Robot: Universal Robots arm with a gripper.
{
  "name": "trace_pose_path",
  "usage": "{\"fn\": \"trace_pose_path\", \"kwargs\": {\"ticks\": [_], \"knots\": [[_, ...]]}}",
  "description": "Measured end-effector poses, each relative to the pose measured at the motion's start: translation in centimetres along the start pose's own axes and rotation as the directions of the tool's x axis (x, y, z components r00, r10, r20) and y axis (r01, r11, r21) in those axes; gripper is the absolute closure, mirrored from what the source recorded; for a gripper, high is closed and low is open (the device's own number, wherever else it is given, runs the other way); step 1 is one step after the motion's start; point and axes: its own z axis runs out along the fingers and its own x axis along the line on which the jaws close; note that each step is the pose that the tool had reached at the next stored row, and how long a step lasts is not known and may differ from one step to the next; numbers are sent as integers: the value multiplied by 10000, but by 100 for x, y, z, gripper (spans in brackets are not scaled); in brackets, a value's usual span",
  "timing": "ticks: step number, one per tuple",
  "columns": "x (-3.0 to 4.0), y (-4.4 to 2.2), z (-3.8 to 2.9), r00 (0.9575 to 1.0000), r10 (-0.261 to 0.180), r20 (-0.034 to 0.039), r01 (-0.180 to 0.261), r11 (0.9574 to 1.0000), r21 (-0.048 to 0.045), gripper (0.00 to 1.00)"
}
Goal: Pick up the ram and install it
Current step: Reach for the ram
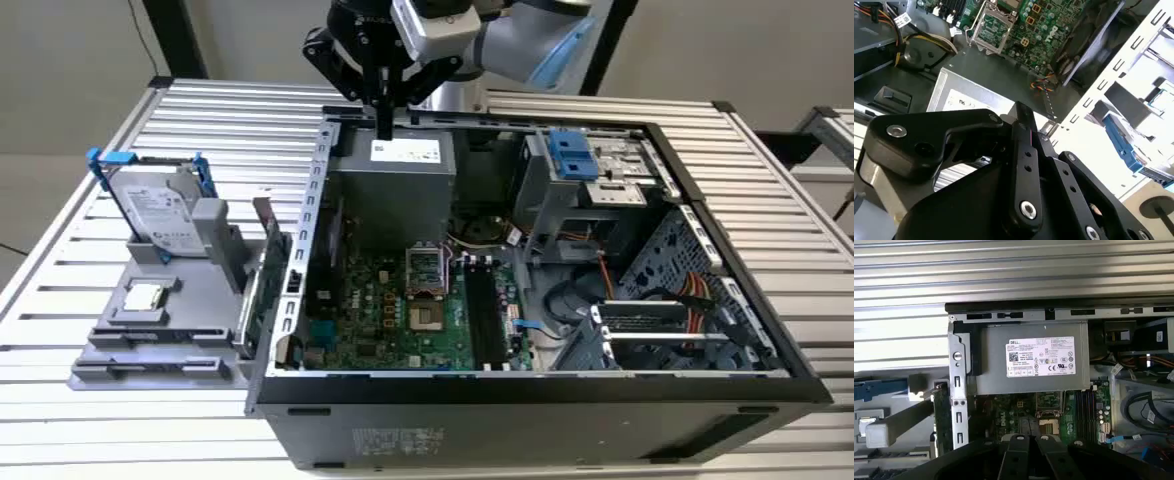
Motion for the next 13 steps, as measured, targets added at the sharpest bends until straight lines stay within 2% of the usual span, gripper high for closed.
{"fn": "trace_pose_path", "kwargs": {"ticks": [6,13], "knots": [[8,-1,0,10000,1,0,-1,10000,0,100],[56,-4,-2,10000,0,-1,0,10000,0,100]]}}
